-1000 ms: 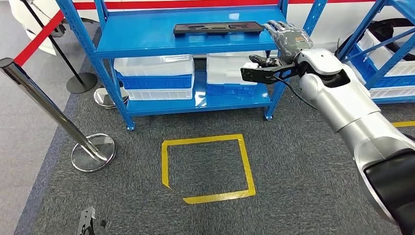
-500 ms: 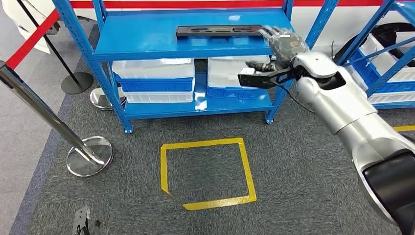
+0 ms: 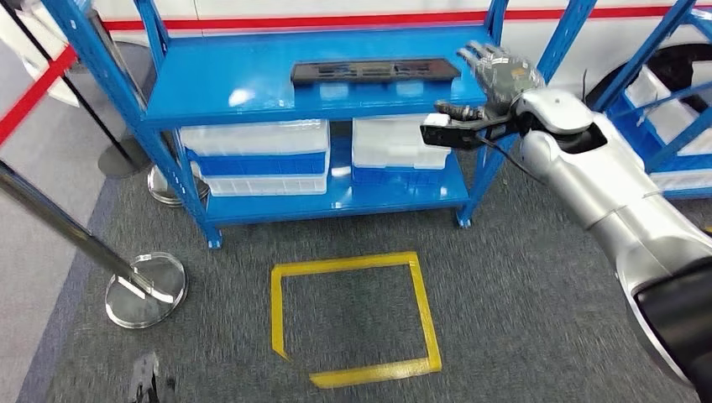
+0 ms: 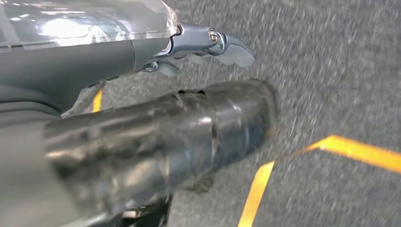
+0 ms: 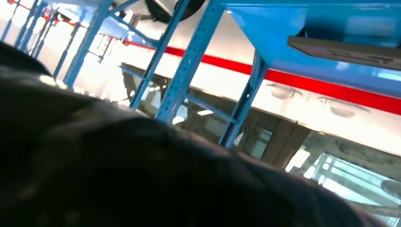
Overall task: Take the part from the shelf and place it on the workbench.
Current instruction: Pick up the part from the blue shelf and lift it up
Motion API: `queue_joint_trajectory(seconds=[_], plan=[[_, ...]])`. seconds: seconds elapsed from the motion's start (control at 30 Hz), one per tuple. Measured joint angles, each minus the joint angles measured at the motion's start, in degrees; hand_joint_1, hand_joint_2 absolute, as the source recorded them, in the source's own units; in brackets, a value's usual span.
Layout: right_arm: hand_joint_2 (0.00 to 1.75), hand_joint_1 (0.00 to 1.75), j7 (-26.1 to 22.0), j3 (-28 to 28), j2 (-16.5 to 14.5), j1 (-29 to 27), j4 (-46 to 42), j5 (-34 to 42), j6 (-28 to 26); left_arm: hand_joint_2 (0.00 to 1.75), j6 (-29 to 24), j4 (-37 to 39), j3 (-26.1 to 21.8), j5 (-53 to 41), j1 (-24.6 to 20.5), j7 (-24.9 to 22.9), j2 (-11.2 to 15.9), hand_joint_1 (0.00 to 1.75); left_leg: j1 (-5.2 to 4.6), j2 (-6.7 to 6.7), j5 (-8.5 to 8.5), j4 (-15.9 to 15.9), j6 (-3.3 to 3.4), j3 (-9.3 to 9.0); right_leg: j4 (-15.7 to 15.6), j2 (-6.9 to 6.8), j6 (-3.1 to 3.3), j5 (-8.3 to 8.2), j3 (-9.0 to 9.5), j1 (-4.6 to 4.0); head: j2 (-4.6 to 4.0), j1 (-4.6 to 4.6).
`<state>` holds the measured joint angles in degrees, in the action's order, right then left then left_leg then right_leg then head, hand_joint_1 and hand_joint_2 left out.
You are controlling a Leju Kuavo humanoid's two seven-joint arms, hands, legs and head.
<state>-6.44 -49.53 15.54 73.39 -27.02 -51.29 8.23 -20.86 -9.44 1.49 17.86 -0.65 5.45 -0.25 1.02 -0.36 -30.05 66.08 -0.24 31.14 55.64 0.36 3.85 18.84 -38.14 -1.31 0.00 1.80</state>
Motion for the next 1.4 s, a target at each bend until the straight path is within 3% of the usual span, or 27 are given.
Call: queue_joint_trajectory(seconds=[0.07, 0.1, 0.13, 0.17, 0.23, 0.3, 0.4, 0.47, 0.53, 0.6, 0.63, 0.67, 0.73, 0.8, 0.9, 0.97, 1.03, 1.1, 1.13, 1.17, 1.23, 1.3, 1.4], plan=[[0.00, 0.00, -0.13, -0.05, -0.03, -0.09, 0.00, 0.20, 0.11, 0.00, -0.10, 0.01, 0.02, -0.13, -0.01, -0.40, -0.01, 0.00, 0.17, 0.01, -2.66, 5.99, -0.50, 4.77, -0.25, -0.02, 0.21, 0.90, 1.20, 0.05, 0.00, 0.04], [0.00, 0.00, -0.15, -0.08, -0.05, -0.14, 0.00, 0.30, 0.17, 0.00, 0.09, 0.01, 0.03, -0.10, 0.04, -0.48, 0.06, 0.00, 0.28, 0.03, -4.22, 7.42, -0.79, 6.69, -0.13, 0.04, 0.09, 1.47, 1.68, 0.11, 0.00, 0.04], [0.00, 0.00, -0.19, -0.10, -0.05, -0.16, 0.00, 0.43, 0.26, 0.00, 0.21, 0.01, 0.03, -0.04, 0.08, -0.55, 0.15, 0.00, 0.36, 0.04, -4.76, 7.35, -1.01, 7.85, 0.08, 0.12, -0.11, 2.05, 2.15, 0.21, 0.00, 0.04], [0.00, 0.00, -0.23, -0.12, -0.05, -0.16, 0.00, 0.58, 0.36, 0.00, 0.25, 0.01, 0.04, 0.04, 0.09, -0.62, 0.22, 0.00, 0.44, 0.05, -3.64, 5.70, -1.23, 8.19, 0.41, 0.19, -0.37, 2.68, 2.62, 0.35, 0.00, 0.04], [0.00, 0.00, -0.30, -0.14, -0.04, -0.15, -0.02, 0.92, 0.57, 0.00, 0.09, 0.01, 0.03, 0.14, 0.10, -0.77, 0.30, 0.00, 0.58, 0.07, 2.27, -0.98, -1.52, 6.98, 1.53, 0.27, -1.04, 4.13, 3.38, 0.71, 0.00, 0.03], [0.00, 0.00, -0.30, -0.15, 0.01, -0.17, -0.07, 1.17, 0.81, 0.00, 0.17, 0.02, 0.03, 0.15, 0.08, -1.01, 0.28, 0.00, 0.40, 0.12, 5.36, -6.15, -1.06, 5.76, 2.85, 0.45, -1.85, 5.33, 3.31, 0.85, 0.01, 0.04], [0.00, 0.00, -0.30, -0.18, 0.34, -0.44, -0.14, 1.28, 0.97, 0.00, 0.27, 0.04, 0.04, 0.14, 0.20, -1.16, 0.26, 0.00, 0.18, 0.19, 5.66, -6.88, 0.66, 5.39, 3.47, 0.66, -2.75, 6.13, 2.94, 0.69, 0.01, 0.03], [0.00, 0.00, -0.30, -0.20, 0.63, -0.48, -0.19, 1.31, 0.97, 0.00, 0.27, 0.04, 0.04, 0.11, 0.16, -1.15, 0.21, 0.00, 0.37, 0.28, 5.90, -7.27, 1.31, 5.03, 4.94, 0.56, -3.33, 7.39, 2.45, 0.78, 0.00, -0.02], [0.00, 0.00, -0.31, -0.20, 0.92, -0.51, -0.22, 1.39, 0.98, 0.00, 0.25, 0.04, 0.04, 0.02, 0.07, -1.13, 0.19, 0.00, 0.51, 0.29, 5.86, -7.53, 1.73, 4.70, 10.41, 0.36, -4.07, 10.39, -0.06, 1.14, 0.00, -0.09], [0.00, 0.00, -0.46, -0.23, 1.15, -0.88, -0.22, 1.57, 1.00, 0.00, 0.05, 0.04, 0.04, -0.22, 0.12, -1.13, 0.19, 0.00, 0.51, 0.26, 5.62, -7.52, 1.92, 4.54, 17.34, 0.24, -4.62, 12.87, -3.83, 1.56, 0.00, -0.08], [0.00, 0.00, -0.59, -0.26, 1.30, -1.14, -0.22, 1.70, 1.01, 0.00, -0.12, 0.04, 0.05, -0.36, 0.15, -1.14, 0.19, 0.00, 0.51, 0.25, 5.46, -7.51, 1.94, 4.42, 18.94, 0.17, -4.78, 12.80, -4.98, 1.75, 0.00, -0.08], [0.00, 0.00, -0.72, -0.30, 1.52, -1.33, -0.24, 1.83, 1.02, 0.00, -0.26, 0.04, 0.09, -0.46, 0.15, -1.17, 0.19, 0.00, 0.52, 0.21, 5.28, -7.50, 1.90, 4.23, 18.35, 0.08, -4.85, 11.57, -5.09, 1.90, 0.00, -0.08], [0.00, 0.00, -0.91, -0.36, 2.11, -1.45, -0.38, 2.12, 1.04, 0.00, -0.38, 0.04, 0.25, -0.61, 0.17, -1.25, 0.19, 0.00, 0.54, 0.13, 4.84, -7.49, 1.69, 3.65, 11.52, -0.09, -4.70, 7.05, -2.36, 2.05, 0.00, -0.08], [0.00, 0.00, -1.03, -0.39, 2.72, -1.39, -0.66, 2.44, 1.15, 0.00, -0.49, 0.04, 0.40, -0.65, 0.16, -1.27, 0.15, 0.00, 0.48, 0.05, 4.53, -7.55, 1.27, 3.30, 5.13, -0.12, -4.26, 4.43, 0.72, 1.71, 0.00, -0.09], [0.00, 0.00, -1.08, -0.57, 3.43, -1.45, -1.28, 2.90, 1.56, 0.00, -0.94, 0.05, 0.45, -0.51, 0.25, -0.92, 0.12, 0.00, 0.50, 0.07, 4.54, -7.85, 0.42, 3.27, 3.01, -0.03, -3.52, 4.60, 1.75, 1.17, 0.00, -0.12], [0.00, 0.00, -1.07, -0.71, 3.80, -1.51, -1.92, 3.09, 1.84, 0.00, -1.19, 0.06, 0.45, -0.37, 0.26, -0.58, 0.13, 0.00, 0.46, 0.23, 3.72, -7.06, -0.06, 3.51, 2.20, -0.09, -2.95, 4.47, 2.33, 1.42, 0.00, -0.09], [0.00, 0.00, -1.06, -0.79, 4.05, -1.53, -2.38, 3.22, 2.06, 0.00, -1.21, 0.06, 0.45, -0.18, 0.24, -0.40, 0.16, 0.00, 0.41, 0.30, 0.98, -2.02, -0.14, 5.83, 1.57, -0.22, -2.26, 4.36, 2.98, 1.55, 0.00, -0.07], [0.00, 0.00, -1.07, -0.92, 4.17, -1.75, -2.57, 3.40, 2.23, 0.00, -1.17, 0.06, 0.45, -0.09, 0.33, -0.37, 0.19, 0.00, 0.36, 0.27, -1.98, 5.71, -0.11, 9.78, 1.60, -0.18, -1.83, 4.50, 3.07, 1.22, 0.00, -0.05], [0.00, 0.00, -1.07, -1.02, 4.18, -1.93, -2.63, 3.50, 2.31, 0.00, -1.15, 0.06, 0.45, -0.09, 0.39, -0.38, 0.20, 0.00, 0.35, 0.27, -2.37, 8.11, -0.10, 11.16, 1.71, -0.10, -1.72, 4.57, 3.08, 1.07, 0.00, -0.04], [0.00, 0.00, -1.08, -1.12, 4.20, -2.07, -2.69, 3.58, 2.38, 0.00, -1.12, 0.06, 0.46, -0.10, 0.40, -0.40, 0.21, 0.00, 0.34, 0.27, -1.68, 8.39, -0.05, 11.53, 1.85, 0.02, -1.66, 4.66, 3.08, 0.96, 0.00, -0.04], [0.00, 0.00, -1.08, -1.27, 4.24, -2.14, -2.90, 3.68, 2.52, 0.00, -1.03, 0.06, 0.46, -0.13, 0.38, -0.43, 0.22, 0.00, 0.30, 0.28, 2.21, 2.54, 0.30, 8.95, 2.38, 0.25, -1.70, 4.98, 3.08, 0.84, 0.00, -0.04], [0.00, 0.00, -1.07, -1.34, 4.40, -2.09, -3.18, 3.72, 2.78, 0.00, -0.98, 0.06, 0.46, -0.25, 0.33, -0.48, 0.28, 0.00, 0.07, 0.27, 4.75, -4.43, 0.75, 5.52, 3.16, 0.44, -2.07, 5.47, 2.80, 0.61, 0.00, -0.07], [0.00, 0.00, -1.15, -1.52, 4.78, -2.11, -3.40, 3.73, 3.20, 0.00, -0.86, 0.06, 0.48, -0.45, 0.36, -0.57, 0.32, 0.00, -0.16, 0.23, 4.92, -6.84, 1.14, 4.51, 3.63, 0.55, -2.78, 5.67, 2.36, 0.56, 0.00, -0.11]])
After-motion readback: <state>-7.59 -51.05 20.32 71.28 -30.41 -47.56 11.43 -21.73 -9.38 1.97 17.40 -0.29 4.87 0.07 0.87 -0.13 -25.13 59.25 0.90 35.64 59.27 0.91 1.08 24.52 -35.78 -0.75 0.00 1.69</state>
